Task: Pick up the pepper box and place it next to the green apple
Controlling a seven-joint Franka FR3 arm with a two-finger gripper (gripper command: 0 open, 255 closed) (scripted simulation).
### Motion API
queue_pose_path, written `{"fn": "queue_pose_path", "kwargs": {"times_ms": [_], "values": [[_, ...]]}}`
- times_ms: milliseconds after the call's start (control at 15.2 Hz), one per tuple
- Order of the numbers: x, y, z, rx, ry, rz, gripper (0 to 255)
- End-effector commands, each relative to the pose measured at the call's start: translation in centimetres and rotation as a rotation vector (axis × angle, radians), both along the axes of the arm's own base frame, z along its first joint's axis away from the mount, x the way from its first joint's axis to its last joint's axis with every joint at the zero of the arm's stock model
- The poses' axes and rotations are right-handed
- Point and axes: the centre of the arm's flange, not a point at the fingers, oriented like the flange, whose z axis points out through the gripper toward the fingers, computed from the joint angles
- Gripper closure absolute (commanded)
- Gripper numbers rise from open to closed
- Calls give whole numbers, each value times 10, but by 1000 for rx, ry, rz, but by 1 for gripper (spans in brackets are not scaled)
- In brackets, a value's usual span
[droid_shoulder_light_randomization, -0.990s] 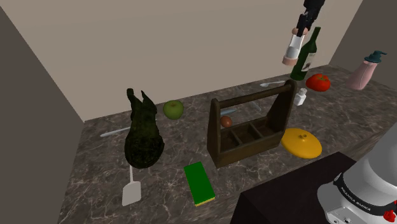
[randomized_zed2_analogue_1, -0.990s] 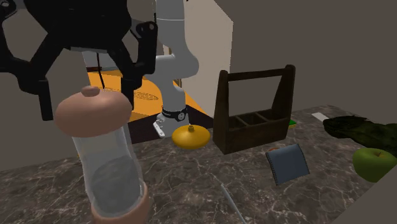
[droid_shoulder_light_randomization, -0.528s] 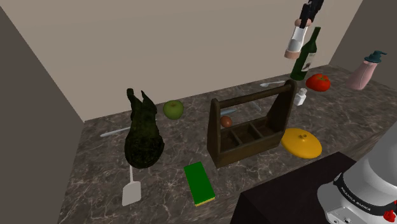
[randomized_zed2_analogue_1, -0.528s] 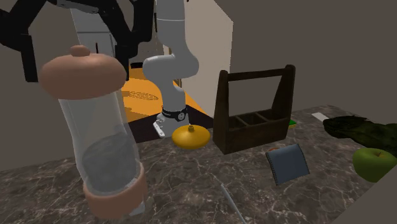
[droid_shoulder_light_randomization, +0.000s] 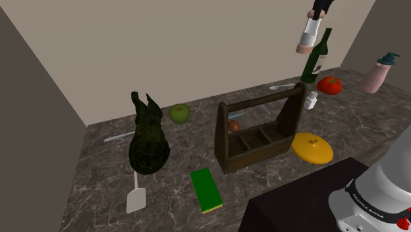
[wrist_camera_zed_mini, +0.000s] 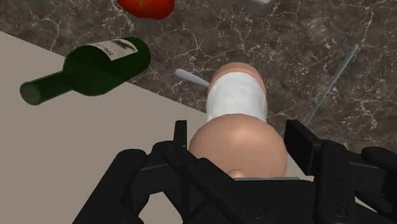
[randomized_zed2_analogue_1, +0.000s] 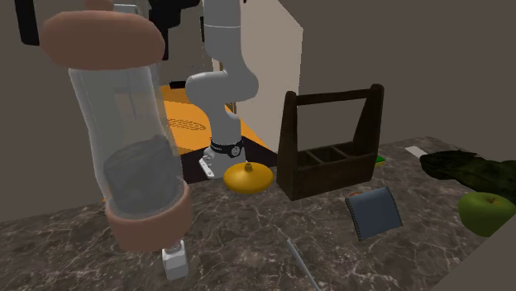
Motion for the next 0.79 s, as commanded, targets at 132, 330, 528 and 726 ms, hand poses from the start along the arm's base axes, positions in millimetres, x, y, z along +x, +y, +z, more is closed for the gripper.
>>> {"fn": "queue_pose_path", "kwargs": {"times_ms": [132, 330, 528, 726], "values": [[19, 42, -5, 0, 0, 0, 255], [34, 78, -11, 0, 0, 0, 255], [50, 114, -18, 0, 0, 0, 255], [65, 149, -24, 0, 0, 0, 255]]}}
